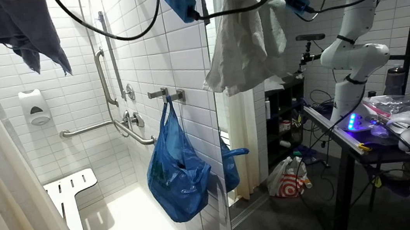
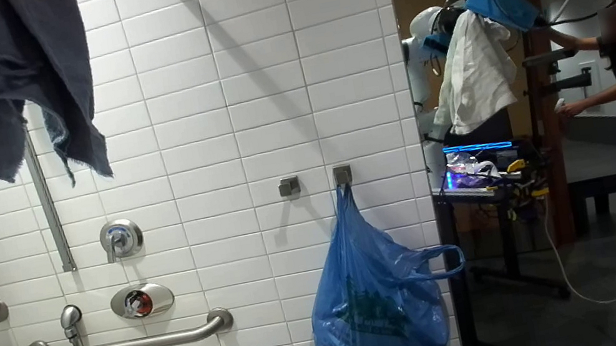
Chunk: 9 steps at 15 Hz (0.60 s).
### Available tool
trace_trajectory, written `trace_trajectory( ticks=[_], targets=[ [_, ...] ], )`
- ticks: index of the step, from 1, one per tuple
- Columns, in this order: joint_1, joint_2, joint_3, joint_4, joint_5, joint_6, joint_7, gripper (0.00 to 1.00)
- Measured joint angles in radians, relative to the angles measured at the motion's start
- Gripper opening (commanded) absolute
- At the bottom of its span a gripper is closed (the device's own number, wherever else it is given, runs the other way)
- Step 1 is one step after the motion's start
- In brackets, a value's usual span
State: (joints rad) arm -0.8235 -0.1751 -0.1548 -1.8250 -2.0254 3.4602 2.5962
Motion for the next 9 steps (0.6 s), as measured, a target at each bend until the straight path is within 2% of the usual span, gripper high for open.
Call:
trace_trajectory(
  ticks=[3,9],
  targets=[
    [-0.091,-0.01,0.083,-0.027,0.069,-0.006,0.0,0.01],
    [-0.247,-0.016,0.227,-0.046,0.135,-0.008,0.0,0.01]
  ],
)
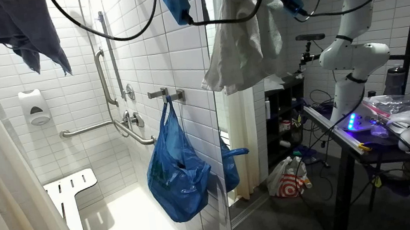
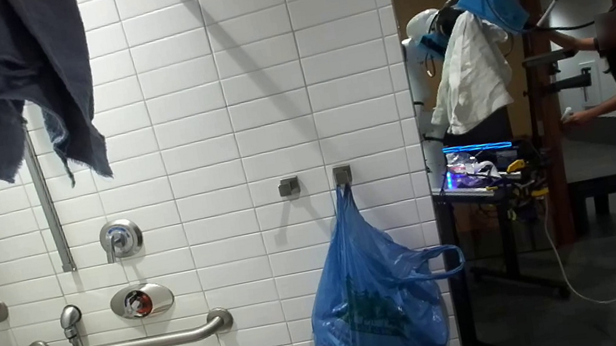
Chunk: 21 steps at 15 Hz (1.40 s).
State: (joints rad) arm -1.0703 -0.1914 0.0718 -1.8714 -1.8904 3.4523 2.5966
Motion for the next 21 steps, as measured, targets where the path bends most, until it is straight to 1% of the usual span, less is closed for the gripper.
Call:
trace_trajectory(
  ticks=[13,17,21],
  targets=[
    [-0.298,-0.004,0.282,-0.008,0.037,0.001,0.006,0.01],
    [-0.405,-0.009,0.393,-0.031,0.037,0.0,0.006,0.01],
    [-0.528,-0.006,0.532,-0.081,0.026,-0.002,0.006,0.01]
  ],
)
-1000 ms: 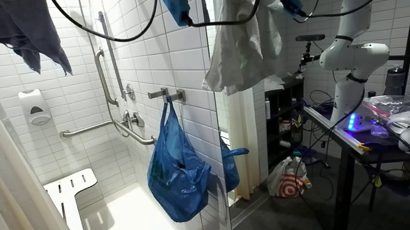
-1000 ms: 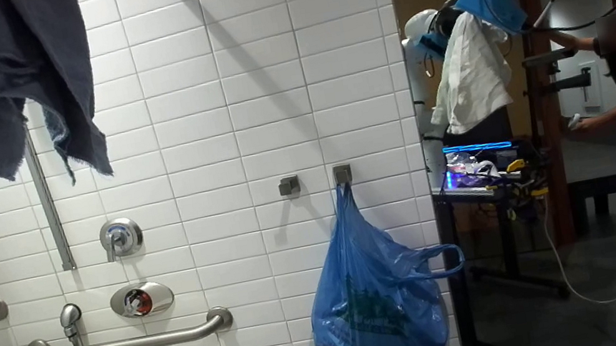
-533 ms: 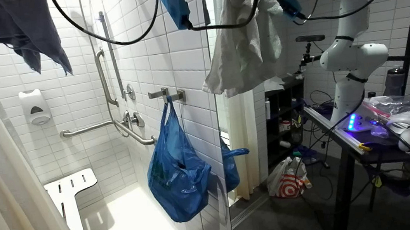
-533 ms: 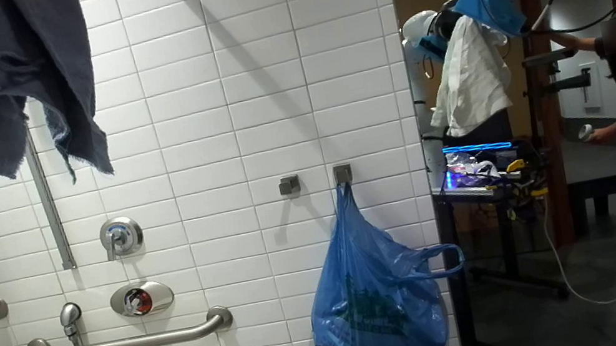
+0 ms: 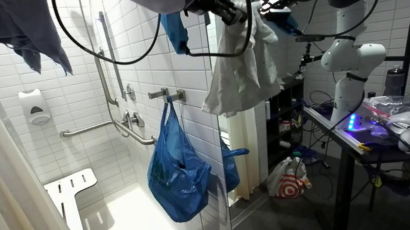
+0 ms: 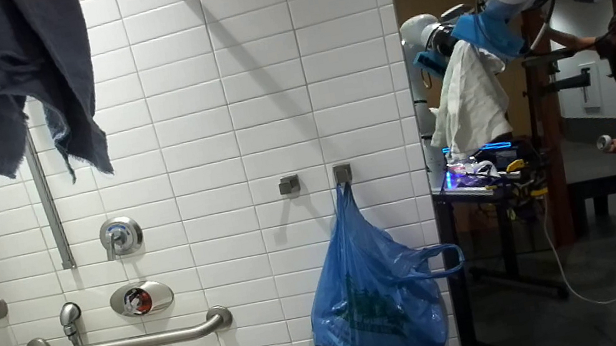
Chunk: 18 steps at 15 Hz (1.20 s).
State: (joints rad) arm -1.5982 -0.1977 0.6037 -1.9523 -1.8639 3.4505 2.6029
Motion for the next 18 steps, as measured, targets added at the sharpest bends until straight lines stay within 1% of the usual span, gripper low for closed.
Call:
trace_trajectory(
  ticks=[5,8,9,10,12,14,15,18],
  targets=[
    [-0.162,0.06,0.221,-0.088,-0.037,-0.048,0.0,0.01],
    [-0.226,0.13,0.336,-0.147,-0.041,-0.128,-0.008,0.01],
    [-0.186,0.158,0.308,-0.174,0.006,-0.161,-0.057,0.01],
    [-0.102,0.189,0.239,-0.203,0.079,-0.203,-0.14,0.01],
    [0.058,0.261,0.121,-0.24,0.243,-0.293,-0.304,0.01],
    [0.208,0.297,0.002,-0.26,0.423,-0.339,-0.456,0.01],
    [0.237,0.299,-0.012,-0.27,0.511,-0.36,-0.522,0.01],
    [0.236,0.291,0.03,-0.288,0.786,-0.436,-0.721,0.01]
  ],
)
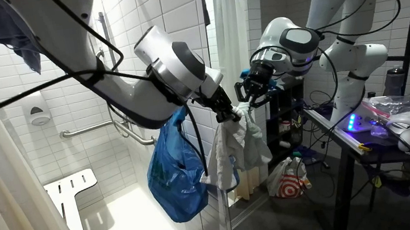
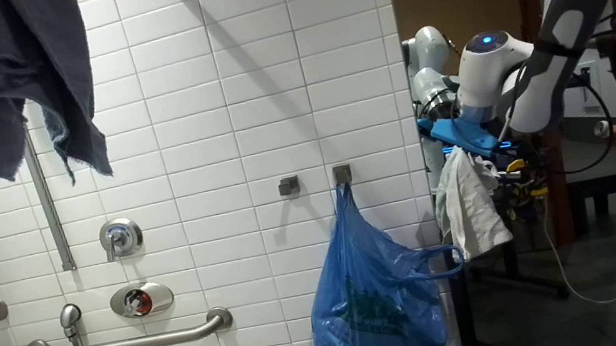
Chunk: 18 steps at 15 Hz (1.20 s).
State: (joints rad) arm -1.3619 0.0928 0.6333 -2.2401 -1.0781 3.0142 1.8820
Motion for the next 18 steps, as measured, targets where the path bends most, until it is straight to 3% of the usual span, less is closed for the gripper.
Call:
trace_trajectory(
  ticks=[2,4,5,12,18],
  targets=[
    [0.0,-0.011,0.023,-0.003,0.166,-0.047,-0.114,0.01],
    [0.13,-0.026,-0.09,-0.006,0.356,-0.076,-0.245,0.01],
    [0.156,-0.035,-0.107,-0.006,0.425,-0.092,-0.294,0.01],
    [0.154,-0.125,-0.09,-0.005,0.763,-0.134,-0.528,0.01],
    [0.162,-0.236,-0.12,-0.003,0.994,-0.146,-0.689,0.01]
  ],
)
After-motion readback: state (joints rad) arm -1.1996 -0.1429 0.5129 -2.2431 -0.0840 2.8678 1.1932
